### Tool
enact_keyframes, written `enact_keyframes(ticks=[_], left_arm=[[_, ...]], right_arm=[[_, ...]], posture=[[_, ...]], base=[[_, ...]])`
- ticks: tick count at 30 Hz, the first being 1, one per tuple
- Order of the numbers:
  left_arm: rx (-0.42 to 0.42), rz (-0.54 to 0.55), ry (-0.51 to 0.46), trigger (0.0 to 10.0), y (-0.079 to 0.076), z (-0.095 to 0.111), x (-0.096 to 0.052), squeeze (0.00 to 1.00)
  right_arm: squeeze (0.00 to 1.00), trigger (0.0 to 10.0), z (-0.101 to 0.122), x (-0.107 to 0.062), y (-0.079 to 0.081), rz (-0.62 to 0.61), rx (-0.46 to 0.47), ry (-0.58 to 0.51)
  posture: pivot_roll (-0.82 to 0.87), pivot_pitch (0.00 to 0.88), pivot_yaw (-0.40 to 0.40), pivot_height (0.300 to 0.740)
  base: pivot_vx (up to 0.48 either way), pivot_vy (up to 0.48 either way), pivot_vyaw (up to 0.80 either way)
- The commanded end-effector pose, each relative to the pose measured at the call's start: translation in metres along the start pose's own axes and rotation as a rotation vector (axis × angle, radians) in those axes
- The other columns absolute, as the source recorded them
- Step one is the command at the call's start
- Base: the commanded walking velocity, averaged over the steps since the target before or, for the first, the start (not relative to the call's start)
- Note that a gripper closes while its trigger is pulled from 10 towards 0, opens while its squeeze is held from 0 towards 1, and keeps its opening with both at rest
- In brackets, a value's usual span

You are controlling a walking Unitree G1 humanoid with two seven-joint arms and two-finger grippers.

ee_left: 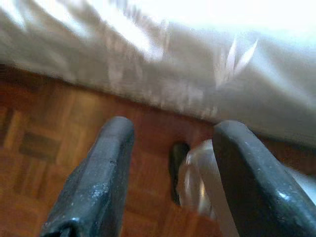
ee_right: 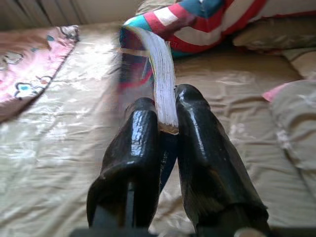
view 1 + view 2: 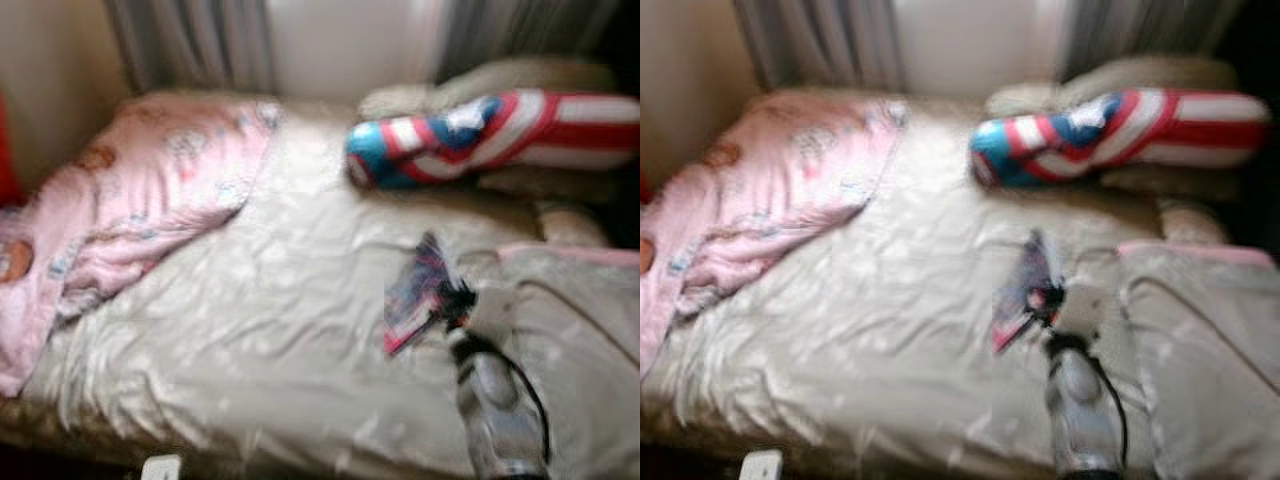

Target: Clean up the room

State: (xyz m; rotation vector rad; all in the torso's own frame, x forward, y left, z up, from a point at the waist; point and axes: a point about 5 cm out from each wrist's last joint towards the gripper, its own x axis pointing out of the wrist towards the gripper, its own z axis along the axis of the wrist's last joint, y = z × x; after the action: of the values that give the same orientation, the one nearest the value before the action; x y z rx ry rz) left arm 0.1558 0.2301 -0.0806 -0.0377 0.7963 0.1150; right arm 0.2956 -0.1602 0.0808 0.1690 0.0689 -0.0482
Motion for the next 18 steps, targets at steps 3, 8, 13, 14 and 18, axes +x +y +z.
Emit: enact_keyframes(ticks=[3, 8, 13, 14, 18], left_arm=[[-0.001, -0.021, -0.011, 10.0, -0.007, 0.001, 0.001, 0.0], [0.002, -0.024, -0.038, 10.0, -0.009, 0.006, 0.002, 0.0], [-0.003, -0.013, -0.148, 10.0, -0.007, 0.023, 0.004, 0.0], [-0.002, -0.005, -0.201, 10.0, -0.006, 0.031, 0.004, 0.0], [-0.038, 0.046, -0.431, 10.0, 0.003, 0.068, 0.0, 0.0]], right_arm=[[0.0, 10.0, 0.007, -0.001, -0.011, -0.035, -0.015, -0.044], [0.0, 10.0, 0.008, -0.001, -0.01, -0.034, -0.016, -0.05], [0.0, 10.0, 0.009, -0.001, -0.01, -0.035, -0.008, -0.06], [0.0, 10.0, 0.01, -0.001, -0.01, -0.027, -0.002, -0.065], [0.0, 10.0, 0.009, -0.001, -0.006, -0.002, 0.008, -0.063]], posture=[[-0.04, 0.101, -0.005, 0.73], [-0.04, 0.101, -0.005, 0.73], [-0.04, 0.101, -0.005, 0.73], [-0.04, 0.1, -0.004, 0.73], [-0.04, 0.099, -0.003, 0.73]], base=[[0.0, 0.0, 0.0], [0.0, 0.0, 0.0], [0.0, 0.0, 0.0], [0.0, 0.0, 0.0], [0.0, 0.0, 0.0]])
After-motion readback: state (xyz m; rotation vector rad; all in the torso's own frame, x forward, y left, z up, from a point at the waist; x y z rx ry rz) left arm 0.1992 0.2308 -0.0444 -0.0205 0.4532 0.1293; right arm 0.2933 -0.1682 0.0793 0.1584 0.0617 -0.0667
